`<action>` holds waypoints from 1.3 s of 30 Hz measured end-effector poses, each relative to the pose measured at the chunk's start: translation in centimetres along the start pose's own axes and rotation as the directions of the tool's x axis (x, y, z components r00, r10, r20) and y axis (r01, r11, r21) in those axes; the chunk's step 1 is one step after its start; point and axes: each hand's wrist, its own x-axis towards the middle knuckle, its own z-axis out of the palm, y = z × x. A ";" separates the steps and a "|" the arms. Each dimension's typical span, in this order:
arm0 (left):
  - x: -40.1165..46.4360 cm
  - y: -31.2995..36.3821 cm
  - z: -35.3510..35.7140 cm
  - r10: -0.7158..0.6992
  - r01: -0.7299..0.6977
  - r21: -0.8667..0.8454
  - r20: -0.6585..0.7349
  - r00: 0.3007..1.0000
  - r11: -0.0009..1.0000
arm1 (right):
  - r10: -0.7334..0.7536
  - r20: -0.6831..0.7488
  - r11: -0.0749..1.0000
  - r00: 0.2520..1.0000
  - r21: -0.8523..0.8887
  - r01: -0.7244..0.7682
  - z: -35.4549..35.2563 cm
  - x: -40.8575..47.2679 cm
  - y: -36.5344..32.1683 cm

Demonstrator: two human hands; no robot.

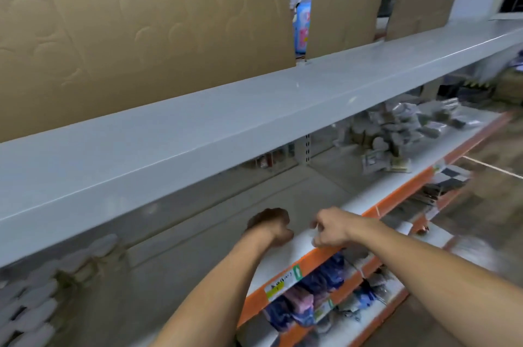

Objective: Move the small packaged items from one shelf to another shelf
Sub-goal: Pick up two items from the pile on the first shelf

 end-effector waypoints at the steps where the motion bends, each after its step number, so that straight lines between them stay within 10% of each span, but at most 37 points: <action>1: 0.5 1.4 0.1 0.023 -0.023 0.006 0.005 1.000 1.000 | 0.018 -0.003 1.000 1.000 0.020 -0.018 -0.2 -0.4 1.5; 39: 26.2 32.0 0.7 0.427 -0.427 0.020 -0.016 0.904 0.904 | 0.339 -0.134 0.907 0.931 0.310 -0.285 -10.6 3.0 35.2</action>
